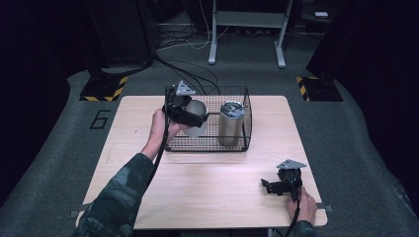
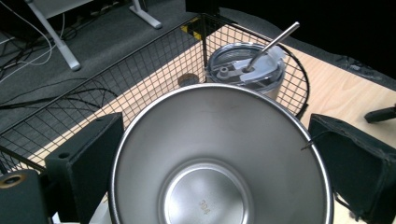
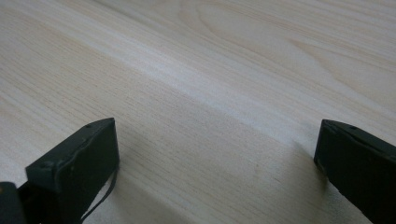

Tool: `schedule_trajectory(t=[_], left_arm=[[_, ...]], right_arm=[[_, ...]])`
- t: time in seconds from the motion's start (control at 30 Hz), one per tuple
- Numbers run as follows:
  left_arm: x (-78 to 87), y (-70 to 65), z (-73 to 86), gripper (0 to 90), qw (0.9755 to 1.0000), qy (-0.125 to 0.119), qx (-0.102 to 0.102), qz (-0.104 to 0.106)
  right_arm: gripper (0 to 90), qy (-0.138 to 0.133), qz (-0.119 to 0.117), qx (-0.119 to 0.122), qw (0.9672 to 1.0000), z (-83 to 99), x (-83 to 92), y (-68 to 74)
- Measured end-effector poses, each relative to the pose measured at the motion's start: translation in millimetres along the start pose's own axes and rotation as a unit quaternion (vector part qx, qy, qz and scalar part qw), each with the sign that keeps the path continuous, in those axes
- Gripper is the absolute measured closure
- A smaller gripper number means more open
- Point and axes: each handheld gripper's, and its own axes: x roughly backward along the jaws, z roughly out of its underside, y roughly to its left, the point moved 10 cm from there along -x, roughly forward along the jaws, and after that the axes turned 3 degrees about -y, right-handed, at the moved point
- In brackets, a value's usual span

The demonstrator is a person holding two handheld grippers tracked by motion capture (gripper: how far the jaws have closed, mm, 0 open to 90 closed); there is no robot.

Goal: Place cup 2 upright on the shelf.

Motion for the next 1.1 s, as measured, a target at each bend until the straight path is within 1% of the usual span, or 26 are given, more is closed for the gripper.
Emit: schedule_trajectory(t=[0.03,0.07,0.13,0.23,0.3,0.33,0.37,0.4,0.43,0.47,0.53,0.57,0.63,0.67,0.73,0.77,0.83,0.87,0.93,0.97,1.03,1.07,1.1], left_arm=[[-1.8,1.6,0.4,6.4,1.0,0.001,0.0,-0.002],[-4.1,2.5,0.6,6.4,1.0,0.001,0.005,-0.002],[-7.5,5.5,2.3,6.4,0.9999,0.008,0.004,-0.005],[-13.0,8.1,3.7,6.4,0.9998,0.01,0.013,-0.007],[-15.7,10.5,5.8,6.4,0.9998,0.016,0.011,-0.008],[-18.3,11.7,5.9,6.4,0.9998,0.012,0.014,-0.012],[-18.7,12.6,7.2,6.4,0.9997,0.019,0.01,-0.01],[-21.6,13.2,6.7,6.4,0.9997,0.012,0.018,-0.013],[-21.6,14.7,8.0,6.4,0.9997,0.019,0.012,-0.013],[-23.6,15.3,7.5,6.4,0.9996,0.014,0.019,-0.015],[-25.2,18.7,9.2,6.4,0.9996,0.021,0.013,-0.017],[-26.8,19.2,8.8,6.4,0.9995,0.017,0.019,-0.019],[-30.1,22.8,10.3,6.4,0.9994,0.019,0.022,-0.02],[-30.1,22.8,10.3,6.4,0.9994,0.019,0.022,-0.02],[-34.8,27.9,13.2,6.4,0.9992,0.024,0.025,-0.021],[-36.3,29.5,14.1,6.4,0.9992,0.025,0.023,-0.021],[-39.2,32.0,14.9,6.4,0.9991,0.025,0.028,-0.023],[-40.1,34.2,16.1,6.4,0.999,0.029,0.022,-0.024],[-43.3,36.6,17.1,6.4,0.9989,0.027,0.028,-0.027],[-44.0,37.7,18.3,6.4,0.9988,0.03,0.027,-0.026],[-47.4,39.6,20.0,6.4,0.9986,0.03,0.034,-0.027],[-49.4,40.9,21.3,6.4,0.9987,0.03,0.031,-0.027],[-50.7,41.2,21.8,6.4,0.9986,0.03,0.034,-0.029]], right_arm=[[0.0,0.0,0.0,0.0,1.0,0.0,0.0,0.0],[0.0,0.0,0.0,0.0,1.0,0.0,0.0,0.0],[0.0,0.0,0.0,0.0,1.0,0.0,0.0,-0.2],[0.0,0.0,0.0,-0.001,1.0,-0.1,-0.1,-0.3],[0.0,-0.003,0.002,-0.001,1.0,-0.7,-0.4,-0.8],[0.0,-0.003,0.002,-0.001,1.0,-0.7,-0.4,-0.8],[0.0,-0.003,0.002,-0.001,1.0,-0.6,-0.3,-0.9],[0.0,-0.003,0.002,-0.002,1.0,-0.6,-0.4,-0.8],[0.0,-0.003,0.002,-0.002,1.0,-0.7,-0.4,-1.0],[0.0,-0.003,0.002,-0.001,1.0,-0.7,-0.4,-0.9],[0.0,-0.003,0.002,-0.001,1.0,-0.7,-0.4,-0.9],[0.0,-0.003,0.002,-0.001,1.0,-0.7,-0.4,-0.9],[0.0,-0.003,0.002,-0.001,1.0,-0.7,-0.4,-1.0],[0.0,-0.003,0.002,-0.001,1.0,-0.7,-0.4,-1.0],[0.0,-0.003,0.002,-0.002,1.0,-0.6,-0.4,-0.9],[0.0,-0.003,0.002,-0.003,1.0,-0.6,-0.5,-0.7],[0.0,-0.003,0.002,-0.001,1.0,-0.7,-0.4,-1.0],[0.0,-0.003,0.002,-0.001,1.0,-0.7,-0.4,-1.0],[0.0,-0.003,0.002,-0.002,1.0,-0.6,-0.4,-0.8],[0.0,-0.003,0.002,-0.001,1.0,-0.7,-0.4,-1.0],[0.0,-0.003,0.002,-0.002,1.0,-0.7,-0.4,-0.9],[0.0,-0.003,0.002,-0.001,1.0,-0.7,-0.4,-1.0],[0.0,-0.003,0.002,-0.001,1.0,-0.7,-0.4,-1.0]])
